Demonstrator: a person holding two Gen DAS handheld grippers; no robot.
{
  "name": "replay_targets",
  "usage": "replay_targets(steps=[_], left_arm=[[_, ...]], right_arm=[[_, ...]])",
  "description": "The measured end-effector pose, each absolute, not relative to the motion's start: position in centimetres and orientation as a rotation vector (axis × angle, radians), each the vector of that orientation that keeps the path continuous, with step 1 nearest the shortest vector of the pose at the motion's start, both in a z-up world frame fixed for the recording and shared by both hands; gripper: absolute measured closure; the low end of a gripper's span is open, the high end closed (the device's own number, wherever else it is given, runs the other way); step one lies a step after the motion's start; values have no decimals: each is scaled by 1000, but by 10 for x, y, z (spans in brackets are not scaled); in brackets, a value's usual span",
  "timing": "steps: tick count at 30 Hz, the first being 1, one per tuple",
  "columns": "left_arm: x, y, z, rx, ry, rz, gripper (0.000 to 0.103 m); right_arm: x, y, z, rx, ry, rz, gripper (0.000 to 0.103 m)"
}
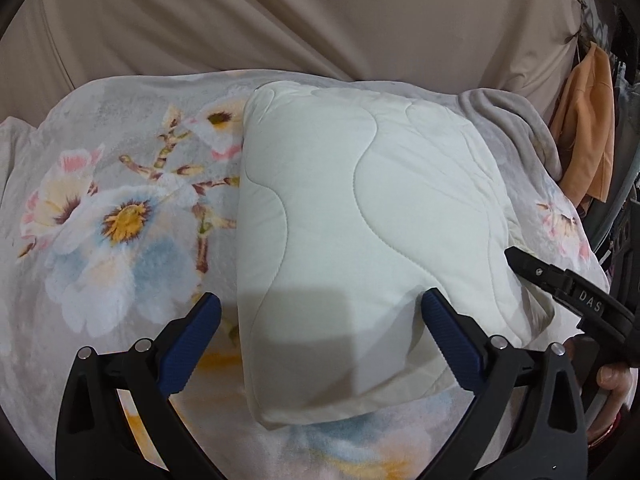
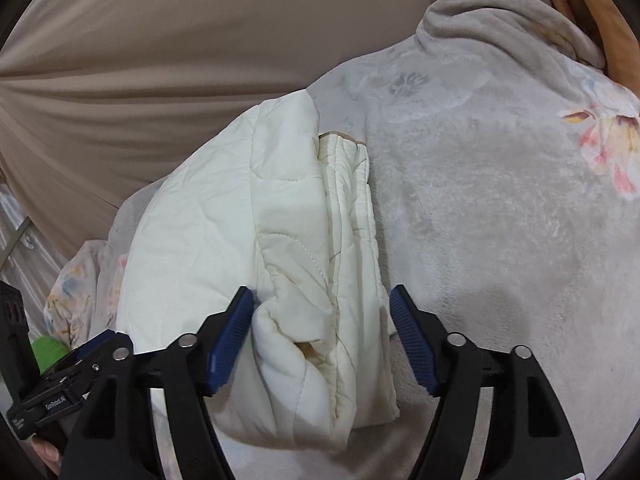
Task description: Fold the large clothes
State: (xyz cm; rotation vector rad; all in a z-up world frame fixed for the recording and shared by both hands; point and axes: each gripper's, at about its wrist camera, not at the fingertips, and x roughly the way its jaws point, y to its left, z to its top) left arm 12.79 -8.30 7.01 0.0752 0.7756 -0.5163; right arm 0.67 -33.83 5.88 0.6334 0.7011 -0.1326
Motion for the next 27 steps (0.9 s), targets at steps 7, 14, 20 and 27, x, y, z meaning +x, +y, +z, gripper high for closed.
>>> replay_targets(steps=[7,14,20,27], left_arm=[[138,-85,63,24,815,-525,5],[140,-88,56,11,815,-526,5],[142,-82,55,-13,813,-559,5],[137,-56,69,13,789,-611,5]], right_arm=[[18,-338,47,665,713,-106,24],[17,-336,43,696,698,-72,22],[20,-337,37,700,683,-49,21],[16,-338,36,696,673,-15,21]])
